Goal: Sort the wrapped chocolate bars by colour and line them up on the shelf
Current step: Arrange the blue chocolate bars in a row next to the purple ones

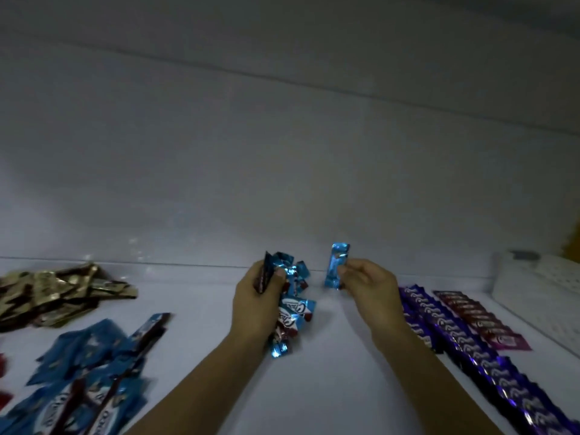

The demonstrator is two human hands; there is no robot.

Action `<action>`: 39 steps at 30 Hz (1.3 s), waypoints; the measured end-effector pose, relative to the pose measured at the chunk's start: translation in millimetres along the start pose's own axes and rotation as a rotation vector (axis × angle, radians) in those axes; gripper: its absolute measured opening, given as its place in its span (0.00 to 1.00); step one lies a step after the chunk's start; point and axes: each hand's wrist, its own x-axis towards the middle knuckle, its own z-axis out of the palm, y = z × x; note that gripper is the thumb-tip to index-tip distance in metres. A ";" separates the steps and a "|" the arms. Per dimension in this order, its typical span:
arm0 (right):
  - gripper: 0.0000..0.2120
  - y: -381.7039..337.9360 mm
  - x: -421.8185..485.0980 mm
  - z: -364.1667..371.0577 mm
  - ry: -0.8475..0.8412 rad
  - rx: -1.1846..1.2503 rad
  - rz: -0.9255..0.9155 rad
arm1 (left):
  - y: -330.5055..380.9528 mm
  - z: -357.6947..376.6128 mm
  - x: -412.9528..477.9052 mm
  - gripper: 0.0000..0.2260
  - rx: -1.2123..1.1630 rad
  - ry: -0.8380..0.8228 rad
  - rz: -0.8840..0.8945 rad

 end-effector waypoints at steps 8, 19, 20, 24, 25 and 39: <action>0.12 19.6 -7.4 -15.7 -0.188 -0.773 -0.195 | 14.5 0.8 -3.2 0.03 -0.178 0.080 -0.091; 0.14 15.0 -22.4 -1.1 -0.350 -1.007 -0.220 | 16.6 -0.9 -4.0 0.05 -0.237 0.060 -0.142; 0.11 14.4 -22.2 -1.9 -0.340 -0.990 -0.224 | 16.8 -0.6 -4.1 0.04 -0.237 0.057 -0.140; 0.08 14.1 -19.2 -7.0 -0.248 -1.089 -0.266 | 18.4 -0.1 -3.8 0.04 -0.237 0.066 -0.149; 0.10 14.4 -18.3 -7.8 -0.253 -1.131 -0.268 | 18.8 -0.3 -3.9 0.04 -0.241 0.070 -0.153; 0.34 39.3 -11.6 9.7 -0.445 -1.210 -0.162 | 14.2 1.2 -6.6 0.05 -0.244 0.037 -0.118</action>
